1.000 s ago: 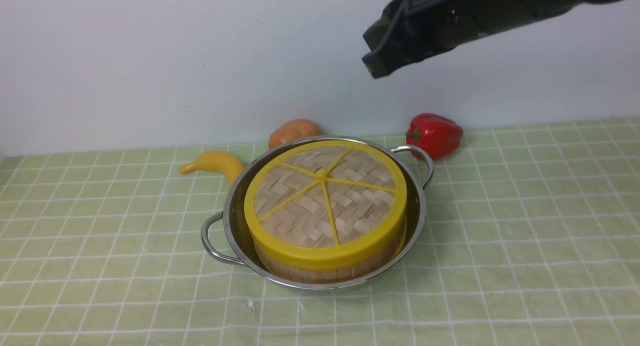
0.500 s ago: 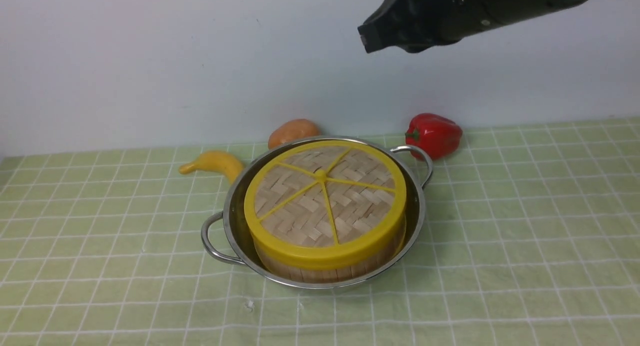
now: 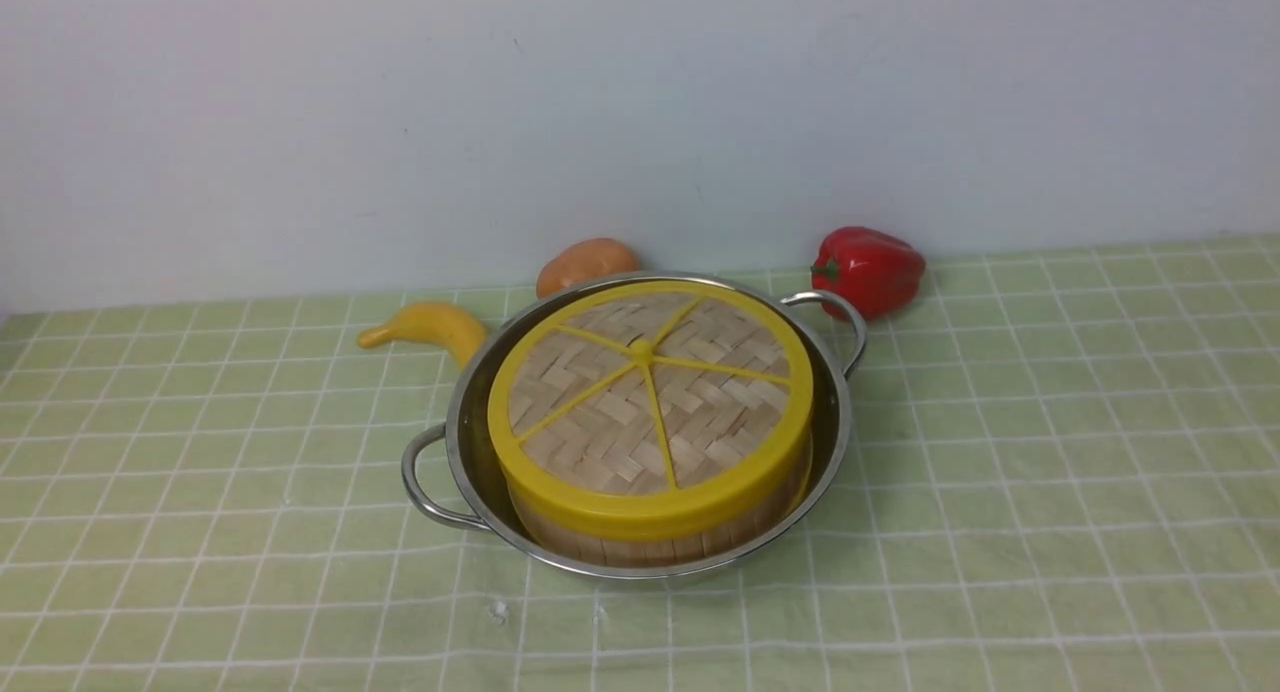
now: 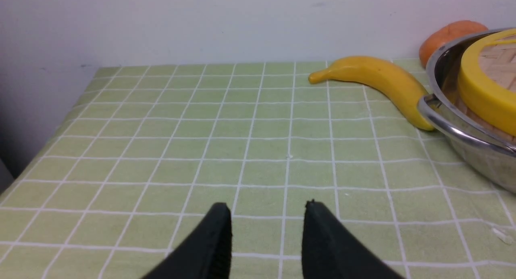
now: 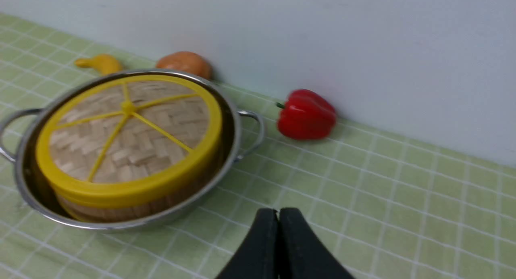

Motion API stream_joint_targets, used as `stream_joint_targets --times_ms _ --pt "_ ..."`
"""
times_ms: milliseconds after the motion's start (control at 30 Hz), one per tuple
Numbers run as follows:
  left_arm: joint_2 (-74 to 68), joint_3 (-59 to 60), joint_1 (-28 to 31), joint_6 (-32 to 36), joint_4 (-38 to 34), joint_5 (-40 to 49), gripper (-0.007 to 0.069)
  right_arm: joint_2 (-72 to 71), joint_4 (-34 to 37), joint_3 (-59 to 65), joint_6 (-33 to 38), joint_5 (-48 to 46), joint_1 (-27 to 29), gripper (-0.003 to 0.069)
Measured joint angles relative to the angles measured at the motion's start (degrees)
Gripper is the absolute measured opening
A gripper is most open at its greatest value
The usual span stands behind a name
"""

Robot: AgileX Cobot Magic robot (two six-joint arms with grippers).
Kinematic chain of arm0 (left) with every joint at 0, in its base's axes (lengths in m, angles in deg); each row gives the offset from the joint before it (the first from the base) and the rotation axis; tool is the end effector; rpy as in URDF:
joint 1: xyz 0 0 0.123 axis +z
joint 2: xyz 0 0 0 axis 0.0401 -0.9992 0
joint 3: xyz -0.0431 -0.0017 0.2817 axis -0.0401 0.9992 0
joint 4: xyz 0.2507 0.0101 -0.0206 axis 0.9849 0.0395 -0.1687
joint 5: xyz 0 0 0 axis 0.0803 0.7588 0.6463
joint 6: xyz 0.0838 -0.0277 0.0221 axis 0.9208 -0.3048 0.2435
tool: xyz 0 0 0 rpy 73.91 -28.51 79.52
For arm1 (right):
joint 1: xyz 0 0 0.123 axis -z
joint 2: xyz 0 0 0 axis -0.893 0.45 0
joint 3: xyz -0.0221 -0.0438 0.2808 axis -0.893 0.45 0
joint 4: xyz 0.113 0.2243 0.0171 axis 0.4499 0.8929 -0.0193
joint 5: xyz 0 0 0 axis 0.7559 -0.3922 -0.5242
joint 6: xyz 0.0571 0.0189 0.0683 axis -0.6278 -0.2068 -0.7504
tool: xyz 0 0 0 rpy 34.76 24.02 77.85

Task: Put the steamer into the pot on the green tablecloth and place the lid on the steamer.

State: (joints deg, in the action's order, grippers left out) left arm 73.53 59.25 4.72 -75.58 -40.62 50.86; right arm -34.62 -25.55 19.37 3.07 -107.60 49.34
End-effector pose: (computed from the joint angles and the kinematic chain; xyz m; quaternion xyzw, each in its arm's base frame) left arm 0.0533 0.0068 0.1800 -0.0323 0.7922 0.0511 0.6072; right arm 0.1112 0.0346 0.3631 -0.1175 0.8585 0.0956 0.4898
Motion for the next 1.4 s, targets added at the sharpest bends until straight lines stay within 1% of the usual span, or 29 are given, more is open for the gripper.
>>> stream_joint_targets --times_ms 33,100,167,200,233,267,300,367,433,567,833,1033,1400 --pt "0.0 0.0 0.0 0.0 0.0 0.0 0.0243 -0.8 0.0 0.0 -0.04 0.14 0.42 0.0013" --pt "0.0 0.0 0.0 0.0 0.0 0.0 0.0243 -11.76 -0.45 8.94 -0.13 3.97 5.48 0.0019" --pt "0.0 0.0 0.0 0.0 0.0 0.0 0.0243 -17.86 -0.45 14.99 -0.13 9.08 8.32 0.0024" --pt "0.0 0.0 0.0 0.0 0.0 0.0 0.0243 -20.92 -0.45 18.38 -0.13 11.95 9.63 0.0027" --pt "0.0 0.0 0.0 0.0 0.0 0.0 0.0243 -21.49 -0.45 19.06 -0.13 11.95 9.86 0.0027" --pt "0.0 0.0 0.0 0.0 0.0 0.0 0.0243 -25.63 -0.45 24.36 -0.13 16.53 11.44 0.0029" --pt "0.0 0.0 0.0 0.0 0.0 0.0 0.0243 -27.8 -0.45 28.13 -0.15 19.73 12.29 0.0033" --pt "0.0 0.0 0.0 0.0 0.0 0.0 0.0243 -29.96 -0.45 31.1 -0.15 22.55 12.98 0.0036" --pt "0.0 0.0 0.0 0.05 0.0 0.0 0.0243 -33.37 -0.45 37.67 -0.19 26.46 14.16 0.0043" --pt "0.0 0.0 0.0 0.05 0.0 0.0 0.0243 -36.95 -0.45 45.2 -0.19 27.81 14.65 0.006" --pt "0.0 0.0 0.0 0.05 0.0 -0.05 0.0243 -37.42 -0.39 47.31 -0.19 24.81 14.65 0.0096" --pt "0.0 0.0 0.0 0.05 0.0 -0.05 0.0243 -37.42 1.1 47.31 -0.19 24.68 14.65 0.0125" --pt "0.0 0.0 0.0 0.05 0.0 -0.05 0.0243 -37.42 1.27 47.31 -0.19 24.68 14.65 0.0172"
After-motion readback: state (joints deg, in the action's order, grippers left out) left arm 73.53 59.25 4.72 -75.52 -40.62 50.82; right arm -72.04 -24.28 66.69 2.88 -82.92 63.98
